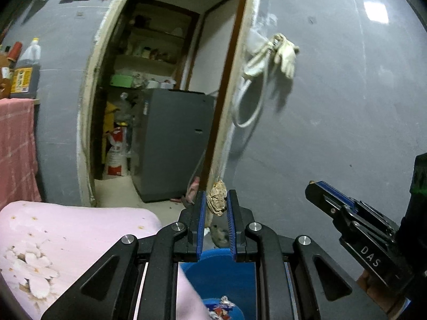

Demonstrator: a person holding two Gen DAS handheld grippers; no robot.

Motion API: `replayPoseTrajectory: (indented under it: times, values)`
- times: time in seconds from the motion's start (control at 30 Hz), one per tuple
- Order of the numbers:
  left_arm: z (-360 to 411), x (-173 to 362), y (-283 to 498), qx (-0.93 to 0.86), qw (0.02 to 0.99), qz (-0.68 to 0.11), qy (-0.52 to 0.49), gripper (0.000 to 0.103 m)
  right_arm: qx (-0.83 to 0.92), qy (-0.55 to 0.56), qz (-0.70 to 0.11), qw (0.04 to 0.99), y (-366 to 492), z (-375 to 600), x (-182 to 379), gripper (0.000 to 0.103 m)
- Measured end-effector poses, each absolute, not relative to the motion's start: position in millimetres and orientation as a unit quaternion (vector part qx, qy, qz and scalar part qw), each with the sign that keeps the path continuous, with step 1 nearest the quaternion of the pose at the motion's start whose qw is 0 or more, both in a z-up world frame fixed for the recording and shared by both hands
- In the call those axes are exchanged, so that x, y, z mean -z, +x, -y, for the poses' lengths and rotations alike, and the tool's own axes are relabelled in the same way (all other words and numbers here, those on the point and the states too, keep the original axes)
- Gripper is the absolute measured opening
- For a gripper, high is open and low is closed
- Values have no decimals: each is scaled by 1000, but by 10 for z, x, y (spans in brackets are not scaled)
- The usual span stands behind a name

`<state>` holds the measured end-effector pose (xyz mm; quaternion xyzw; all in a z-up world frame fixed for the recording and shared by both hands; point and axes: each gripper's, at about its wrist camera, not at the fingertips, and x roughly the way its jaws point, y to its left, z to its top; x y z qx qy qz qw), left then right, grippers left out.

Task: Collect trash
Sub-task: 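Carry both shells over the blue basin and open both tools to drop them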

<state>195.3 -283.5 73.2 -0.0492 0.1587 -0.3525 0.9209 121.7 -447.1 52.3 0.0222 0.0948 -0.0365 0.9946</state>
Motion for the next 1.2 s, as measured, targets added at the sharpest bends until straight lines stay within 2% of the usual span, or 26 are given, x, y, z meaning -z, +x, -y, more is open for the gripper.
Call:
replayPoseTrajectory:
  times: [0.47, 1.07, 1.17, 1.2]
  values:
    - [3313, -275, 1954, 364, 904, -224, 3, 12, 57, 68, -172, 981, 1204, 4832, 20, 17]
    - [3574, 400, 2262, 371, 854, -365, 24, 14, 55, 124, -268, 954, 1532, 5035, 529, 19]
    - [3576, 479, 2308, 371, 848, -378, 22, 18, 55, 130, -278, 950, 1566, 5048, 584, 19]
    - [3567, 495, 2318, 370, 848, -379, 21, 23, 56, 131, -282, 949, 1577, 5050, 599, 19]
